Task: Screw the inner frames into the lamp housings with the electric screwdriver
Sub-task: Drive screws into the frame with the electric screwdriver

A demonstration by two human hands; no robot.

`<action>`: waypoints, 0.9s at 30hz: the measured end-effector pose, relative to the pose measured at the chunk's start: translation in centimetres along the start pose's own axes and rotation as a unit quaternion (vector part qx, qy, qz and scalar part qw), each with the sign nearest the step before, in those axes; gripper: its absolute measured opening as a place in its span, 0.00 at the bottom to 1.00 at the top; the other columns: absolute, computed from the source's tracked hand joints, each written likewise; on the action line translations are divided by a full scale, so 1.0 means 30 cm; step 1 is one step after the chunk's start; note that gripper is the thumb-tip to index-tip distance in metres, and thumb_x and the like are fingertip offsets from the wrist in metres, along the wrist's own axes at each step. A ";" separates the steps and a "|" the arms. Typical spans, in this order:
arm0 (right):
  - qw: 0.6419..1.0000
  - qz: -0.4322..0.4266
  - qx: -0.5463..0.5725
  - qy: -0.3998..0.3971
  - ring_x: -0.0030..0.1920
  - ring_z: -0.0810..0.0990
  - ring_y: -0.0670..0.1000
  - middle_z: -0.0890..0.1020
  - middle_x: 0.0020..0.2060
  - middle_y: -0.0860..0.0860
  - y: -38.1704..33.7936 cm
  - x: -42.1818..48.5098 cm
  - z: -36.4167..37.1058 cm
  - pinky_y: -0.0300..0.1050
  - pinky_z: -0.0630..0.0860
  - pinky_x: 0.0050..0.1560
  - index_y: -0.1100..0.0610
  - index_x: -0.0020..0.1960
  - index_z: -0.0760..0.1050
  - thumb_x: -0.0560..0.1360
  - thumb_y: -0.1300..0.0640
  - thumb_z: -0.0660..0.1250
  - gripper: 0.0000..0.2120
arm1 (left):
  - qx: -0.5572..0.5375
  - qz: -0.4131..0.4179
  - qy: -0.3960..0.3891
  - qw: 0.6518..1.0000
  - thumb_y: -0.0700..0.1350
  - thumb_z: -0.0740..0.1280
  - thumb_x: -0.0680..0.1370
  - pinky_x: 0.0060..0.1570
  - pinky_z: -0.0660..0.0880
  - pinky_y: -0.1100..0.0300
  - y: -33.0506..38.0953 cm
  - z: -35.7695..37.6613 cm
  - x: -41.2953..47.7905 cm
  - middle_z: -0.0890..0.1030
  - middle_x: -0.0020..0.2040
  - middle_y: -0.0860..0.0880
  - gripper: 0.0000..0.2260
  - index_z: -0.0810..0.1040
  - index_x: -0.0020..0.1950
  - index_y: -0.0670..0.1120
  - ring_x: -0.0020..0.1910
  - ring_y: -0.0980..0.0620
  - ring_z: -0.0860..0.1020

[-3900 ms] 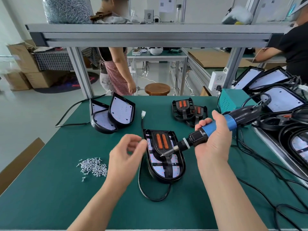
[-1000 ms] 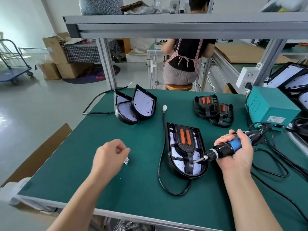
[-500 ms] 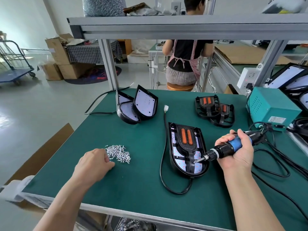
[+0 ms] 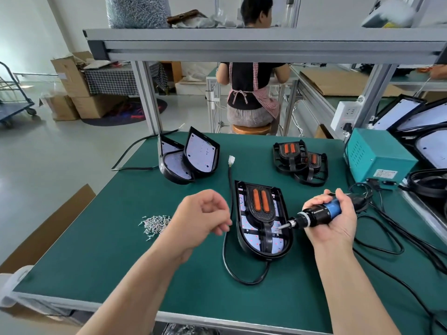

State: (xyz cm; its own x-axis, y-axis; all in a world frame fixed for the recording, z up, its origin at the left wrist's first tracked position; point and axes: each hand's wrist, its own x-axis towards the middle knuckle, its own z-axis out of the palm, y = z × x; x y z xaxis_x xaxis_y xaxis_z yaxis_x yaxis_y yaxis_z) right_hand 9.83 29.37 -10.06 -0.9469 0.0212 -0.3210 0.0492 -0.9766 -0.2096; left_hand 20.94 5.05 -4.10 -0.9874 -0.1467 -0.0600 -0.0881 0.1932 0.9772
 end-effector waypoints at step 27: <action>0.986 -0.158 -0.050 0.012 0.29 0.75 0.46 0.76 0.29 0.47 0.003 -0.105 0.195 0.39 0.76 0.36 0.56 0.49 0.72 0.75 0.60 0.72 0.08 | -0.415 -0.145 -0.048 0.897 0.32 0.71 0.67 0.35 0.81 0.66 -0.011 0.219 0.057 0.84 0.40 0.39 0.05 0.83 0.41 0.36 0.36 0.50 0.84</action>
State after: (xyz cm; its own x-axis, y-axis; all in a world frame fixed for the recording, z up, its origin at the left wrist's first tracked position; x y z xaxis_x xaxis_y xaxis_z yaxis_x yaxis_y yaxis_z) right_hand 10.94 27.95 -3.67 -0.9120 0.3275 -0.2468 -0.2147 -0.8941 -0.3931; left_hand 18.43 11.12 -5.87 -0.9491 0.0188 -0.3143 -0.2542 -0.6348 0.7296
